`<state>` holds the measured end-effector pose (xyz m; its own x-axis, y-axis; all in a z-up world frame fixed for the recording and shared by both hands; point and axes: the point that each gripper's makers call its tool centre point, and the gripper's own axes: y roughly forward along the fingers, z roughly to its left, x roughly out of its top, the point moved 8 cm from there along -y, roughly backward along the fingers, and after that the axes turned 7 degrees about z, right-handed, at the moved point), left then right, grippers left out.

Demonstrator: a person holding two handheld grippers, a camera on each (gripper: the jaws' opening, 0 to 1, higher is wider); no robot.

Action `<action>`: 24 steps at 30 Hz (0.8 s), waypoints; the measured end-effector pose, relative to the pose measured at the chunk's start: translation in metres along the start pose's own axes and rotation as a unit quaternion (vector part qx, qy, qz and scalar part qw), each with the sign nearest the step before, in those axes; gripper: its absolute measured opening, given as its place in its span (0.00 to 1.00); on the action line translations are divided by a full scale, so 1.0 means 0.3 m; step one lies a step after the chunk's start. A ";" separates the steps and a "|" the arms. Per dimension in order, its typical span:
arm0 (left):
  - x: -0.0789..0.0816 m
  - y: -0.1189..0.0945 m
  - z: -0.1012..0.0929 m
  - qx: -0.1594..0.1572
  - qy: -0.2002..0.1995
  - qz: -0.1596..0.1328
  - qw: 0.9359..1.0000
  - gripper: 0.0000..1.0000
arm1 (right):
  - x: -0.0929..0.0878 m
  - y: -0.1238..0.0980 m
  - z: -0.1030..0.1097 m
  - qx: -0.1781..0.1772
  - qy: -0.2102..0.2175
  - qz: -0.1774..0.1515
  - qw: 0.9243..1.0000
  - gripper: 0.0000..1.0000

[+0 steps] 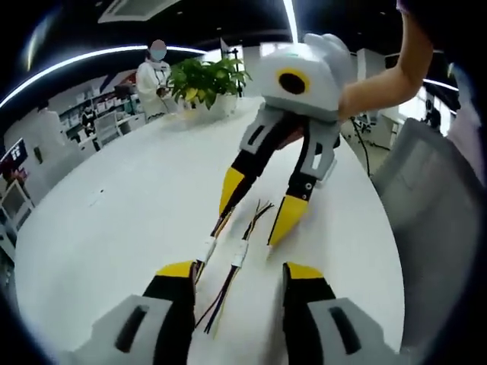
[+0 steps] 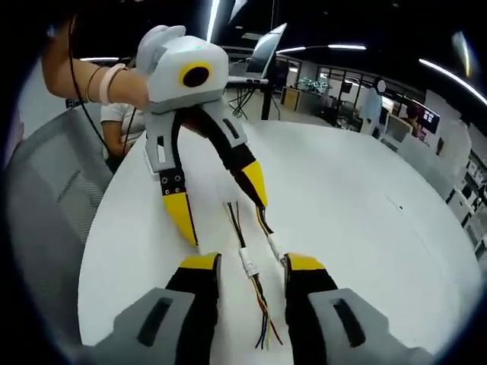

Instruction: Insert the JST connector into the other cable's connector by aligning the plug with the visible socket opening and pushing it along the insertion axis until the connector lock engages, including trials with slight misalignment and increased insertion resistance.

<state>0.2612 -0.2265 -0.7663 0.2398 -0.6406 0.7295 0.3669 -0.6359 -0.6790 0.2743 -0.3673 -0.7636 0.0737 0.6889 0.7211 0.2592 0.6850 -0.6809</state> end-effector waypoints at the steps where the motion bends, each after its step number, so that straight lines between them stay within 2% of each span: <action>1: 0.001 -0.006 0.000 0.004 -0.004 -0.002 1.000 0.44 | 0.006 -0.008 -0.001 -0.011 0.002 -0.001 1.000 0.41; 4: 0.005 -0.025 -0.006 0.020 -0.016 -0.014 1.000 0.54 | 0.016 -0.026 -0.005 -0.030 0.021 -0.014 0.999 0.53; 7: 0.013 -0.044 -0.011 0.035 -0.030 -0.031 0.998 0.62 | 0.021 -0.051 0.002 -0.037 0.034 -0.019 0.999 0.55; 10: 0.018 -0.060 -0.019 0.041 -0.061 -0.049 0.996 0.66 | 0.017 -0.070 0.007 -0.045 0.049 -0.023 0.998 0.59; 12: 0.022 -0.067 -0.038 0.029 -0.077 -0.061 0.995 0.66 | 0.015 -0.084 0.014 -0.052 0.065 -0.029 0.996 0.61; 18: 0.035 -0.090 -0.069 0.041 -0.098 -0.081 0.991 0.79 | 0.018 -0.128 0.043 -0.062 0.083 -0.039 0.994 0.68; 24: 0.055 -0.129 -0.096 0.053 -0.105 -0.093 0.989 0.82 | 0.028 -0.169 0.066 -0.072 0.097 -0.048 0.992 0.74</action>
<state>0.2249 -0.2248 -0.7303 0.3357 -0.4062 0.8499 0.5117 -0.6789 -0.5266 0.2427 -0.3915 -0.7254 0.2223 0.5542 0.8022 0.4073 0.6947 -0.5928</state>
